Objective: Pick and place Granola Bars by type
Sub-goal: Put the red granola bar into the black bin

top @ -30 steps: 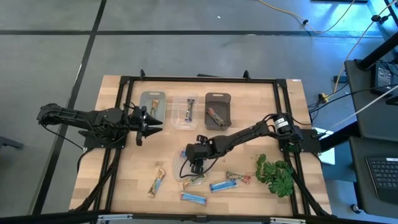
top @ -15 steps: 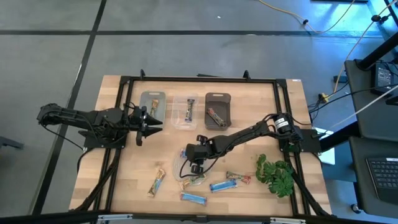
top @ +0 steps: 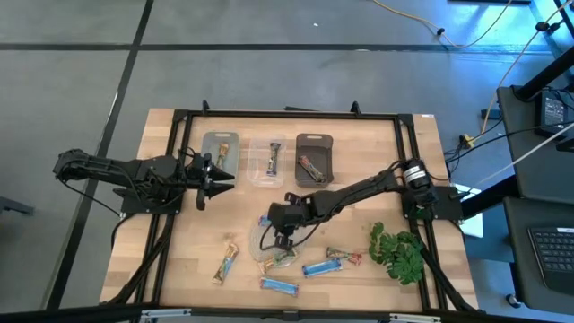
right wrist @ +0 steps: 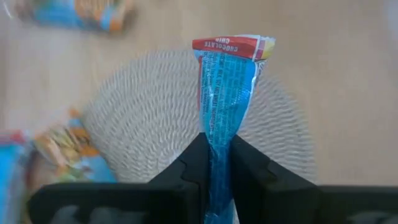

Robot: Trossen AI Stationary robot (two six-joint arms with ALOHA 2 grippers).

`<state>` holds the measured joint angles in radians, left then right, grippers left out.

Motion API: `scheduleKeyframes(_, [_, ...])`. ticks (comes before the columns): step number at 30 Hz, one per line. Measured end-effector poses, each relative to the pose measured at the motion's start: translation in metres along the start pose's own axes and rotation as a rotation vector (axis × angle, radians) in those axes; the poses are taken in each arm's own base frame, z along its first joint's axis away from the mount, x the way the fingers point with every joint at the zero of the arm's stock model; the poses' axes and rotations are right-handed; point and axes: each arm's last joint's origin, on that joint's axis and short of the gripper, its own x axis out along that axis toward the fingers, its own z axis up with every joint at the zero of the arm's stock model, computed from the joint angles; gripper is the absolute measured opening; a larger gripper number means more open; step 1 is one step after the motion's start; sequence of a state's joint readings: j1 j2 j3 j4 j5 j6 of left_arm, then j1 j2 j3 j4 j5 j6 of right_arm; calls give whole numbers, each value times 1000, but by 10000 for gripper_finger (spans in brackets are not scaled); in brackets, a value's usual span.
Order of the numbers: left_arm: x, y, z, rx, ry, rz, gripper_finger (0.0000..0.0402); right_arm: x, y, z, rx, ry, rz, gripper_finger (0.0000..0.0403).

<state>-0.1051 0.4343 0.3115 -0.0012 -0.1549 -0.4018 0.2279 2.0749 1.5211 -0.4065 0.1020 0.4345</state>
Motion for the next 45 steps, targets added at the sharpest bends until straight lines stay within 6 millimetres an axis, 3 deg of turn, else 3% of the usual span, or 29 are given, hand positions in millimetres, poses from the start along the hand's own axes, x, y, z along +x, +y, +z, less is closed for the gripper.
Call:
scheduleKeyframes(7, [0, 0, 0, -7, 0, 0, 157, -72, -35, 29, 235, -95, -107, 55])
scheduleKeyframes(12, [0, 0, 0, -8, -1, -1, 157, -121, -68, 29, 393, -140, -376, 55])
scheduleKeyframes(15, [0, 0, 0, -8, -1, -1, 157, -135, -89, 26, 506, -132, -482, 55])
scheduleKeyframes(20, [0, 0, 0, -8, -3, -1, 157, -125, -116, 25, 591, -89, -562, 55])
scheduleKeyframes(31, [0, 0, 0, -24, -2, -1, 157, -62, -165, 15, 601, 135, -642, 55])
scheduleKeyframes(39, [0, 0, 0, -33, -2, -1, 157, -53, -173, 12, 568, 193, -620, 57])
scheduleKeyframes(45, [0, 0, 0, -32, -1, 0, 157, -54, -175, 12, 552, 197, -619, 86])
